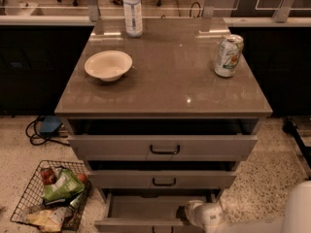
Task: Open bottom drawer
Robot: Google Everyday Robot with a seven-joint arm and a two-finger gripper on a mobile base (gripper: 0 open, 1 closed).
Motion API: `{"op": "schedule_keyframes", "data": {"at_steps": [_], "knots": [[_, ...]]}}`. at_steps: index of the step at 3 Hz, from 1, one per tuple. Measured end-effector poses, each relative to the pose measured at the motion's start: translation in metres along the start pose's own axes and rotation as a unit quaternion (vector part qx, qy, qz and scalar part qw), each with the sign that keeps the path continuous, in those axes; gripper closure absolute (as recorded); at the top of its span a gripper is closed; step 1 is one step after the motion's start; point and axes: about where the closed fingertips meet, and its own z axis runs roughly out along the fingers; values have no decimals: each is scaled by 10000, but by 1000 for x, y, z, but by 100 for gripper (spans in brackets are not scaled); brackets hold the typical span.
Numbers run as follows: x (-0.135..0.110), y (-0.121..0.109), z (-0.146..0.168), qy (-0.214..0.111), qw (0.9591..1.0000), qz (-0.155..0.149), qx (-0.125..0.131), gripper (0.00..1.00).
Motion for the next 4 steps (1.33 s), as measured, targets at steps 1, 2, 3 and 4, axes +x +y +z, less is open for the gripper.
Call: {"op": "schedule_keyframes", "data": {"at_steps": [1, 2, 3, 4], "knots": [[-4, 6, 22, 16, 9998, -149, -140, 100], [-8, 11, 36, 48, 9993, -279, -252, 100], [-8, 16, 40, 131, 9985, -396, -354, 100], [-3, 25, 42, 254, 9975, -430, -493, 100]]}}
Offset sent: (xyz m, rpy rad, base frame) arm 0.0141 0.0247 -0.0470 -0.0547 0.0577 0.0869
